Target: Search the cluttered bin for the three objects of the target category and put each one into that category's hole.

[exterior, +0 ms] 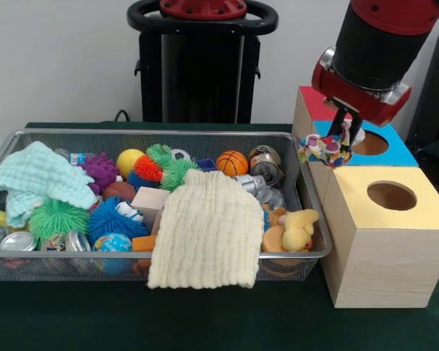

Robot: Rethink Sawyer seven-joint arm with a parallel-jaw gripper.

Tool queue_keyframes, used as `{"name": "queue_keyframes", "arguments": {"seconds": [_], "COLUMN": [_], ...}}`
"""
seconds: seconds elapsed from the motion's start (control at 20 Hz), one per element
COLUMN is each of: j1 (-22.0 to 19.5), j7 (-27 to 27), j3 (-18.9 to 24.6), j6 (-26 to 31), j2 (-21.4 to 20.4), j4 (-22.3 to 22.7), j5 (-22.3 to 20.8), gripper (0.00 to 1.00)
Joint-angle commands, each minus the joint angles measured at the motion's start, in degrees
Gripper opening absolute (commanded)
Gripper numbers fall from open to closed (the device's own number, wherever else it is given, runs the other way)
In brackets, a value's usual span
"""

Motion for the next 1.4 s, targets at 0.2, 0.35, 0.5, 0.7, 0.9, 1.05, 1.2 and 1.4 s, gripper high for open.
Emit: {"name": "queue_keyframes", "arguments": {"seconds": [0.2, 0.35, 0.5, 0.7, 0.9, 1.05, 1.2, 1.4], "j1": [0.7, 1.3, 1.7, 2.0, 2.3, 2.7, 3.0, 3.3], "j7": [15.4, 16.4, 16.9, 17.5, 18.1, 18.5, 19.0, 19.2], "j3": [1.5, 1.2, 0.9, 0.5, 0.2, -0.1, -0.1, -0.3], "j6": [0.2, -0.9, -2.0, -3.0, -3.4, -3.9, -4.7, -5.1], "j2": [1.1, 1.6, 2.0, 2.5, 3.0, 3.4, 4.0, 4.7], "j4": [4.1, 4.4, 4.7, 4.9, 4.7, 4.6, 4.4, 3.8], "j5": [2.4, 2.9, 3.4, 4.0, 4.6, 5.0, 5.4, 5.9], "gripper": [0.0, 0.0, 0.0, 0.0, 0.0, 0.0, 0.0, 0.0]}}
